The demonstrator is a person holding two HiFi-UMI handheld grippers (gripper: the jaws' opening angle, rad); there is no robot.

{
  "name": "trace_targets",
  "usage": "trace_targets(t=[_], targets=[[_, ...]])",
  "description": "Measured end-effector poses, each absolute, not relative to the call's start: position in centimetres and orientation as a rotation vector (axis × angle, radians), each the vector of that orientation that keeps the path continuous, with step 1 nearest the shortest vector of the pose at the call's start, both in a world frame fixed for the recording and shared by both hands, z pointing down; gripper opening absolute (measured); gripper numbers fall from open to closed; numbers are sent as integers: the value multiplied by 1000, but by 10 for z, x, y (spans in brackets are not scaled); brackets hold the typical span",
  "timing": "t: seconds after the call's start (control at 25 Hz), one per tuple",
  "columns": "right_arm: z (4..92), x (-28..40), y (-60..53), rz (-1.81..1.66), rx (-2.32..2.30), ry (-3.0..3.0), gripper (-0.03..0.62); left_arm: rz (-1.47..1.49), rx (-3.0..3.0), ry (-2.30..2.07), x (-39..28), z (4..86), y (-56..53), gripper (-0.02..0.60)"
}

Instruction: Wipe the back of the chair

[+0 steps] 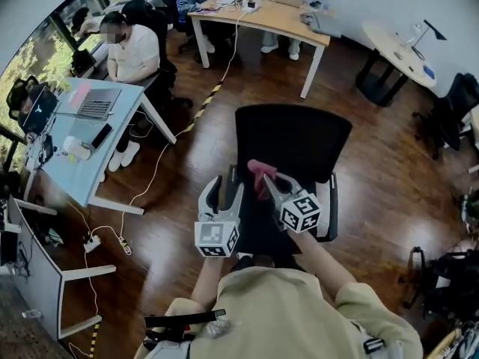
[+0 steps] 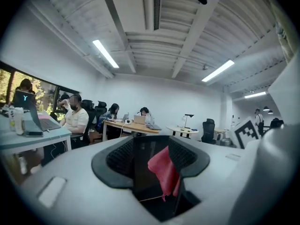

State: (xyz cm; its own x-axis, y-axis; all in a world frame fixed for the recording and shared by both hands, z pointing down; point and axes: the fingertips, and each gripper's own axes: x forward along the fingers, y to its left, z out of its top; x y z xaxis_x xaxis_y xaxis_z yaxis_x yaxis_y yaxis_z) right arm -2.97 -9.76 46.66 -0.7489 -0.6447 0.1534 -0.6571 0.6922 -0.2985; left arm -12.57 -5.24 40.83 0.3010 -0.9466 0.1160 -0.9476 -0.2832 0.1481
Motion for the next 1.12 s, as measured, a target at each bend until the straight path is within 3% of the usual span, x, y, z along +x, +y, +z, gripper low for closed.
trace_targets(t=[0.4,0.56,0.68,1.0,1.12], targets=[[492,-120,-302,523,1016,-2948,28,88,2172,-1918,-150,429,-65,215],[513,-105,-348,568,1132,-2907,28,119,2134,-1893,-141,445,-77,215],[525,-33,-359,563,1330,-2843,26,133,2166,-1842,-125,454,-91,215],[531,257,-347,501,1994,-2465,26,164,2331,-1611,-62,462,-132,215],[531,307,-342,500,2070,-2363,26,152,2363,-1568,-43,456,-137,215]])
